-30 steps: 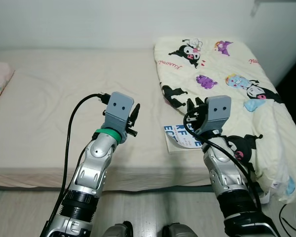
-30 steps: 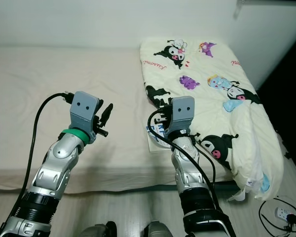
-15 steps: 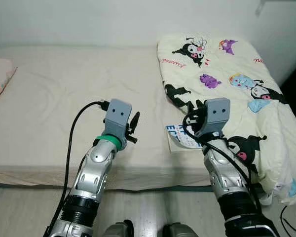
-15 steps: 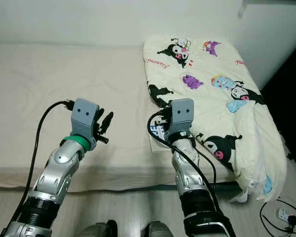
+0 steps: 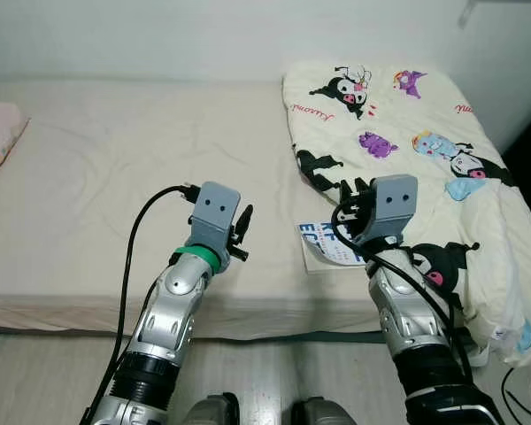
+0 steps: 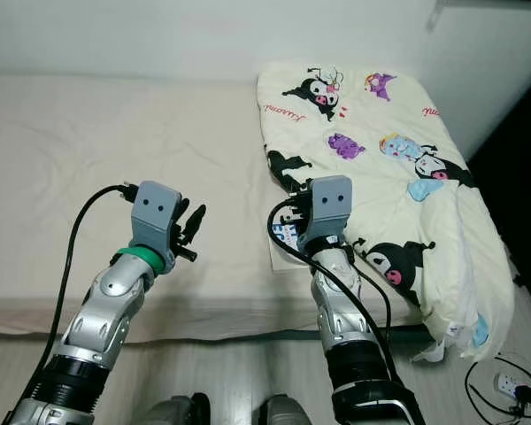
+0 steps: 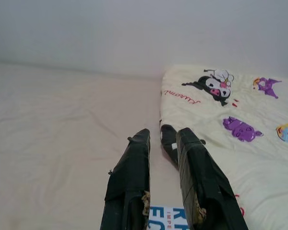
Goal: Clean up the room
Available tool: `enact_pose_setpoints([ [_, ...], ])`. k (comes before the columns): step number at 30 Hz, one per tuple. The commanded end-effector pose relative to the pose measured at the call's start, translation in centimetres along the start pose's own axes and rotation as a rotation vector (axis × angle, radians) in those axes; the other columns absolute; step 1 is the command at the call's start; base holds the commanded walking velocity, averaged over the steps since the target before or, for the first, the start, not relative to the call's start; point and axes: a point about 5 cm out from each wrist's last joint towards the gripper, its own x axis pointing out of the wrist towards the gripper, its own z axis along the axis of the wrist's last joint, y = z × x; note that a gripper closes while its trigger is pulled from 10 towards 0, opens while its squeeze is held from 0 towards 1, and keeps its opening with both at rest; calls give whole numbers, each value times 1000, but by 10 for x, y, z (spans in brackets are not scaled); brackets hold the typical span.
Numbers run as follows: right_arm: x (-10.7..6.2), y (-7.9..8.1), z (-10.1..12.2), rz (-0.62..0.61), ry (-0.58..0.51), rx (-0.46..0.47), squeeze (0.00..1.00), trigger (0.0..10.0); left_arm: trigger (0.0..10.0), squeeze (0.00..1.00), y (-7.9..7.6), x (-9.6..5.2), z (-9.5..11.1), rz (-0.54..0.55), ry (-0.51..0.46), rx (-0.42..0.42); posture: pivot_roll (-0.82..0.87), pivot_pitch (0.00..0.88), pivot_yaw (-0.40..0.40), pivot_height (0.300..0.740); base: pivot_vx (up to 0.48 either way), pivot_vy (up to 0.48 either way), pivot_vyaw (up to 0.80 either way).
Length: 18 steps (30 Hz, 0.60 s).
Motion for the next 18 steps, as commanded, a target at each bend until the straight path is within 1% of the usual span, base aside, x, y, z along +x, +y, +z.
enact_pose_setpoints([
  [1, -3, 0, -4, -3, 21, 6, 0, 10000, 10000, 0, -2, -3, -4, -6, 11, 2, -70, 76, 51, 661, 0, 0, 0],
  [5, -3, -1, -4, -5, 24, 8, 0, 10000, 10000, 0, -2, -3, -4, -6, 10, 2, -69, 79, 52, 646, 0, 0, 0],
  [9, -3, -1, -4, -7, 24, 10, 0, 10000, 10000, 0, -2, -3, -4, -6, 9, 2, -68, 81, 54, 641, 0, 0, 0],
  [18, -3, -2, -4, -12, 24, 22, 0, 10000, 10000, 0, -1, -6, -3, -8, 8, 5, -61, 91, 56, 601, 0, 0, 0],
])
